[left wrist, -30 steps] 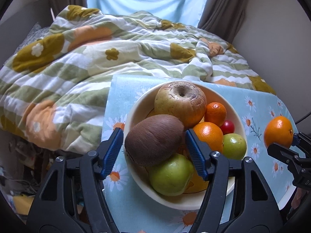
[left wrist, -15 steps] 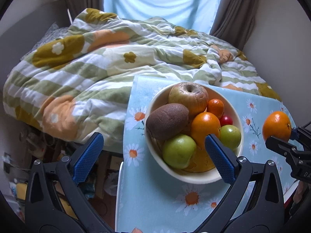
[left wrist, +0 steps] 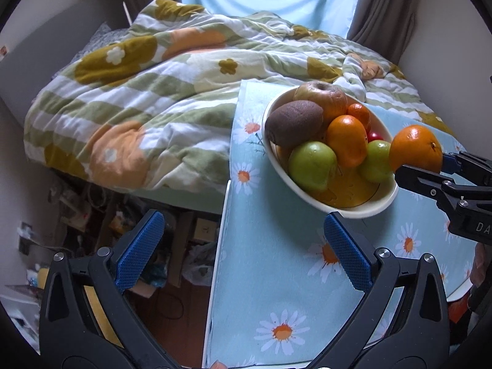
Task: Organize fruits
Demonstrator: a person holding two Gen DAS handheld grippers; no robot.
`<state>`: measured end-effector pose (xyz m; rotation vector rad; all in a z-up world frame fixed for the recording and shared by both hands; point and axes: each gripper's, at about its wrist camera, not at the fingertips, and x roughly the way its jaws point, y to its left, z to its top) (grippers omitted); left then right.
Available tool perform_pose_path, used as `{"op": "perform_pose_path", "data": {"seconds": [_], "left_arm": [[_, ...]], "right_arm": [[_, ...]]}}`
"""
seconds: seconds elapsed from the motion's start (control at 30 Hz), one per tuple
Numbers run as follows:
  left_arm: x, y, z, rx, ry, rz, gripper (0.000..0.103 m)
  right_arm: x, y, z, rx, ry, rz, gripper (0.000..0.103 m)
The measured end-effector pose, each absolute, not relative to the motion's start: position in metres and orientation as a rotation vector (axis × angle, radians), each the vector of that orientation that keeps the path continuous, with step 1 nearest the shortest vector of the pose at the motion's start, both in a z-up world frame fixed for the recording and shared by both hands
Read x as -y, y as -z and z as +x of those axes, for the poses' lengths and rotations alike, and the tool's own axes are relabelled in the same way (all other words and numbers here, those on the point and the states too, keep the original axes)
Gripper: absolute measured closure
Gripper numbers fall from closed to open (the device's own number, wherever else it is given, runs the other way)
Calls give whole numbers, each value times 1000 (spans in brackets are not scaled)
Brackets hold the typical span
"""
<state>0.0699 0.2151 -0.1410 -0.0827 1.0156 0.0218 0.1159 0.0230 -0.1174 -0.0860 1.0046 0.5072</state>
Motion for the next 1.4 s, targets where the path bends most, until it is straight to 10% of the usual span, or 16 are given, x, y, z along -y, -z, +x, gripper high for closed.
{"op": "perform_pose_path", "data": {"seconds": [0.6,0.73,1.4], "left_arm": [[-213,160,60,-1052,7,-100,0],[-206,157,56,-1057,6,-98,0],[-113,49,44,-915,60,-22,0]], "right_arm": [[-54,147,115,-1008,-503,-159,45],[-48,135,108,-937,-514,-156,5],[67,29,68,-834,-359,-99,1]]}}
